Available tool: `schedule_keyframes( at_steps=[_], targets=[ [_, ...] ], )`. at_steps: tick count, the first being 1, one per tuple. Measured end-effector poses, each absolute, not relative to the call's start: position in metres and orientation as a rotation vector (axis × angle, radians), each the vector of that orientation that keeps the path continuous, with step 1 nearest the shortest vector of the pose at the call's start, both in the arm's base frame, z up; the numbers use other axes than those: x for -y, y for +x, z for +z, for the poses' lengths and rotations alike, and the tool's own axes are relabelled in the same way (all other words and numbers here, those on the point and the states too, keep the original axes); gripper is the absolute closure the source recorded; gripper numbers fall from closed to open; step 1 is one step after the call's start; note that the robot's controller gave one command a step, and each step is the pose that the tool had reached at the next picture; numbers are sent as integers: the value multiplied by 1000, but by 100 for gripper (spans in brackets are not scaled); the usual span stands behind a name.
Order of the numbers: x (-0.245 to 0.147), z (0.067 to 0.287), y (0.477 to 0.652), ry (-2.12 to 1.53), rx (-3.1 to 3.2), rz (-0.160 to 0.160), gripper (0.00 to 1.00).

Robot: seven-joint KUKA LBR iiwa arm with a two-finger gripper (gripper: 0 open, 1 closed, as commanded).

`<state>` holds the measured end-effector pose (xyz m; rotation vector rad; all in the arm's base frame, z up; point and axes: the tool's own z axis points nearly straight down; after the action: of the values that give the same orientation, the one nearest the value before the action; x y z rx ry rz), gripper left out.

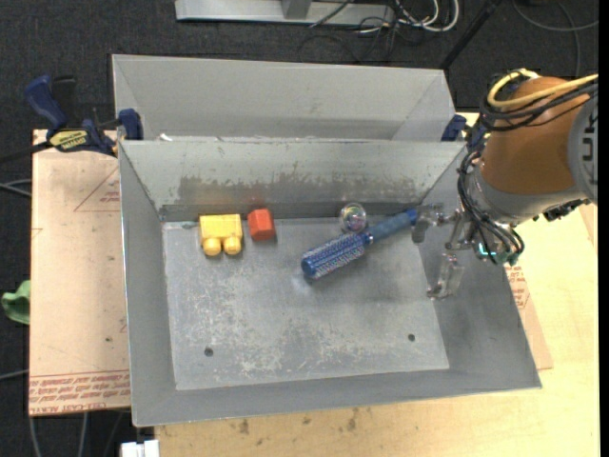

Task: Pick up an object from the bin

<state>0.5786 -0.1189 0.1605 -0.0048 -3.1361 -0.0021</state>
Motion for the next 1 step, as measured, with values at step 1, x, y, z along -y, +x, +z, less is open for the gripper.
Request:
schedule_keyframes(
  at_steps=[1],
  targets=[
    [62, 96, 640, -4, 3144, -7, 0]
  ],
)
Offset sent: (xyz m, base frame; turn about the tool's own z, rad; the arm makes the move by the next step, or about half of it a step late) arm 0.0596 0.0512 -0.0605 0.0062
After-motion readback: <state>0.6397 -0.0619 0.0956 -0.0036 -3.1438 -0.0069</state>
